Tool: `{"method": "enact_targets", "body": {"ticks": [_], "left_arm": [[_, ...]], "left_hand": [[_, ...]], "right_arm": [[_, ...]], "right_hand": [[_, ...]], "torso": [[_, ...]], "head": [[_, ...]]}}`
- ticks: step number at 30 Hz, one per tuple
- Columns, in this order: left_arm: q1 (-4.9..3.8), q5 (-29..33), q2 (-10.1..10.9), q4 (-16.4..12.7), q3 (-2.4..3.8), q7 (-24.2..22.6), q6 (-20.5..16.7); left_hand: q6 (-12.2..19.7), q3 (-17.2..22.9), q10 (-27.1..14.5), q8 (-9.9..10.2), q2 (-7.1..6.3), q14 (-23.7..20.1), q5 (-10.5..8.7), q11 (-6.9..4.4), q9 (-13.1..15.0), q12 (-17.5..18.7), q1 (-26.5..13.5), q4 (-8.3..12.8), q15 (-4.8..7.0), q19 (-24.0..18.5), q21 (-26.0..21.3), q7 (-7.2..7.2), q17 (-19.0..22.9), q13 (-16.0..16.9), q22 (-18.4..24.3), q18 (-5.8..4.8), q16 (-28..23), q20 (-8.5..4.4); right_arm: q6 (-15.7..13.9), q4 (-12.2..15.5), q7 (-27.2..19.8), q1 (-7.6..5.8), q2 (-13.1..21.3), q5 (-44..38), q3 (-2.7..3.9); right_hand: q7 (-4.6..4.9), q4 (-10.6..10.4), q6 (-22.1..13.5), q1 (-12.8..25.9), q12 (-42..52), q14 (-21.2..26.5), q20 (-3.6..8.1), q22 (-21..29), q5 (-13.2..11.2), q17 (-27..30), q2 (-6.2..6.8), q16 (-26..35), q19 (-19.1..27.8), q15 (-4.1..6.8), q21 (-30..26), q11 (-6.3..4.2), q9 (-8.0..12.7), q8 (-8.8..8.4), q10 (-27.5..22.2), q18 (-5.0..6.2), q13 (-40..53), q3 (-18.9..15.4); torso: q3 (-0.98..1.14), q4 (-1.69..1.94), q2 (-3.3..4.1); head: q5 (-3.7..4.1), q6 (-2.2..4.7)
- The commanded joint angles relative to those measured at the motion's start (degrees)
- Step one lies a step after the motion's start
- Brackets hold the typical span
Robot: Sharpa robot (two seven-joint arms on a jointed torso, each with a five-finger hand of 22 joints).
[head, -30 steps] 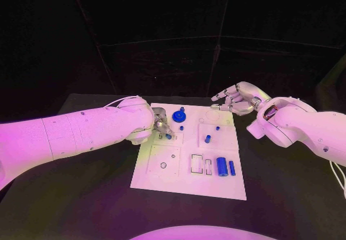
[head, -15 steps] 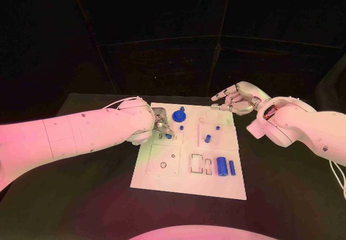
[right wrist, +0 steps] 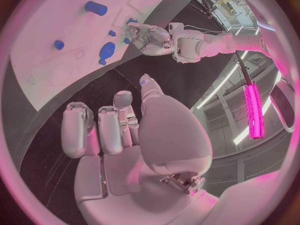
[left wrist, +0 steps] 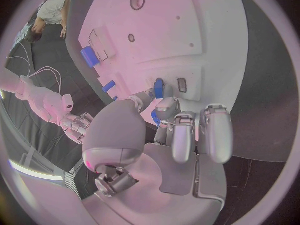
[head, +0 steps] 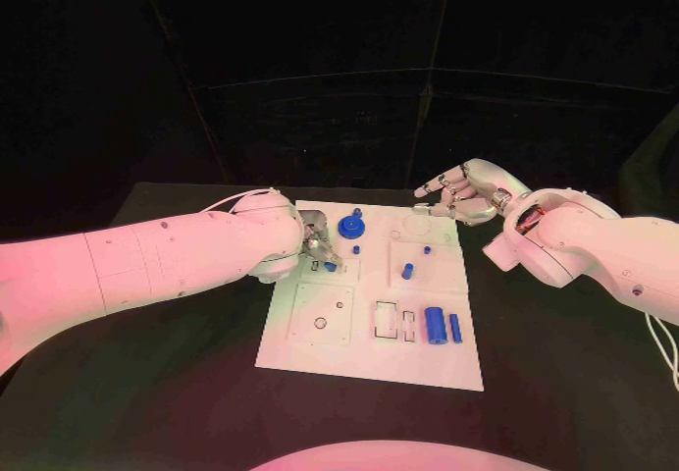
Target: Assemble the parts on the task board
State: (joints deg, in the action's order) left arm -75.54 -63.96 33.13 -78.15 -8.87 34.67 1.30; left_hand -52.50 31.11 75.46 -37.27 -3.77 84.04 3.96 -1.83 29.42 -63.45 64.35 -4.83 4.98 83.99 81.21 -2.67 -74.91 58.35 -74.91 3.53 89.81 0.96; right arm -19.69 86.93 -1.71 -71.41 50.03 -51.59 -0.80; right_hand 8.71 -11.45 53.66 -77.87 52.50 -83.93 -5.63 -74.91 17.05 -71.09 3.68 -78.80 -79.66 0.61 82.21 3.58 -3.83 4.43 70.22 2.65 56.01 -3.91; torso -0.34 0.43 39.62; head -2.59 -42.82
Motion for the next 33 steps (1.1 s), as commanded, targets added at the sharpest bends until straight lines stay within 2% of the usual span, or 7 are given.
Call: {"method": "enact_targets", "body": {"ticks": [1, 16, 20, 27, 33], "left_arm": [[0.11, -0.7, -0.1, 0.0, -0.06, 0.6, 2.2], [0.15, -0.5, -0.2, 0.3, -0.06, 0.7, 2.7], [0.15, 0.1, -0.3, 0.5, -0.06, 0.7, 2.7], [0.15, 0.5, -0.4, 0.8, -0.06, 0.7, 2.9], [0.15, 0.8, -0.6, 1.2, -0.06, 0.7, 3.1]], "left_hand": [[0.0, 9.1, 0.3, -0.4, 0.43, 6.0, 0.35, 0.04, 0.1, -0.4, -0.3, 8.8, 0.18, 1.1, 0.0, 0.25, -15.1, 0.1, -1.6, -0.64, 0.2, 0.15], [0.0, 9.3, 0.4, -0.6, 0.05, 6.0, 0.29, 0.02, 0.2, -0.3, -0.7, 8.8, 0.19, 1.1, -0.1, 0.30, -15.1, 0.0, -1.4, -0.59, 0.2, 0.13], [-0.2, 9.2, 0.5, -0.8, -0.69, 6.0, 0.20, -0.07, 0.3, -0.4, -1.8, 8.6, 0.24, 1.1, -0.1, 0.49, -15.1, 0.1, -1.6, -0.62, 0.2, 0.11], [-1.3, 7.0, 1.0, -1.2, -2.26, 6.0, 0.02, -0.49, 0.5, -1.0, -5.4, 6.7, 0.57, 1.3, 0.2, 1.05, -15.1, 0.7, -2.1, -0.72, 0.2, -0.12], [-1.9, 4.8, 1.2, -1.2, -2.93, 6.0, -0.04, -0.61, 0.3, -1.3, -7.6, 5.2, 0.71, 1.4, 0.3, 1.18, -15.1, 1.0, -2.3, -0.76, 0.2, -0.28]], "right_arm": [[0.6, 0.0, -0.3, -0.10, 0.0, -0.1, 0.03], [0.7, 0.0, -0.2, -0.10, -0.1, -0.1, 0.02], [0.7, 0.0, -0.2, -0.10, -0.1, -0.2, 0.02], [0.7, 0.0, -0.2, -0.10, -0.1, -0.2, 0.02], [0.6, 0.1, -0.1, -0.10, -0.1, -0.2, 0.02]], "right_hand": [[-0.10, 0.0, 0.0, 0.4, -0.2, -2.1, -0.05, -0.4, 0.3, 0.1, -0.26, 0.3, 0.3, 0.12, -0.2, -0.04, -0.1, -0.03, 0.5, 0.88, 0.0, -0.5], [-0.10, 0.0, 0.0, 0.4, -0.2, -2.1, -0.05, -0.4, 0.3, 0.1, -0.26, 0.3, 0.3, 0.12, -0.2, -0.04, -0.1, -0.03, 0.5, 0.88, 0.0, -0.5], [-0.11, -0.1, 0.0, 0.5, -0.3, -2.1, -0.04, -0.3, 0.4, 0.1, -0.31, 0.3, 0.4, 0.13, -0.3, -0.05, -0.1, 0.00, 0.4, 0.91, -0.1, -0.5], [-0.12, -0.1, 0.0, 0.6, -0.4, -2.1, -0.04, -0.2, 0.4, 0.2, -0.34, 0.4, 0.5, 0.13, -0.3, -0.05, -0.1, 0.01, 0.3, 0.93, -0.3, -0.6], [-0.11, -0.2, 0.0, 0.6, -0.5, -2.1, -0.03, -0.2, 0.4, 0.3, -0.35, 0.5, 0.5, 0.13, -0.4, -0.04, -0.1, 0.02, 0.3, 0.94, -0.3, -0.7]], "torso": [[0.02, 0.04, -0.01], [0.01, 0.01, 0.01], [0.04, -0.01, -0.01], [0.05, 0.00, 0.01], [0.04, 0.04, 0.01]], "head": [[0.04, -0.06], [-0.02, -0.25], [-0.08, -0.27], [0.00, -0.43], [0.03, -0.50]]}}
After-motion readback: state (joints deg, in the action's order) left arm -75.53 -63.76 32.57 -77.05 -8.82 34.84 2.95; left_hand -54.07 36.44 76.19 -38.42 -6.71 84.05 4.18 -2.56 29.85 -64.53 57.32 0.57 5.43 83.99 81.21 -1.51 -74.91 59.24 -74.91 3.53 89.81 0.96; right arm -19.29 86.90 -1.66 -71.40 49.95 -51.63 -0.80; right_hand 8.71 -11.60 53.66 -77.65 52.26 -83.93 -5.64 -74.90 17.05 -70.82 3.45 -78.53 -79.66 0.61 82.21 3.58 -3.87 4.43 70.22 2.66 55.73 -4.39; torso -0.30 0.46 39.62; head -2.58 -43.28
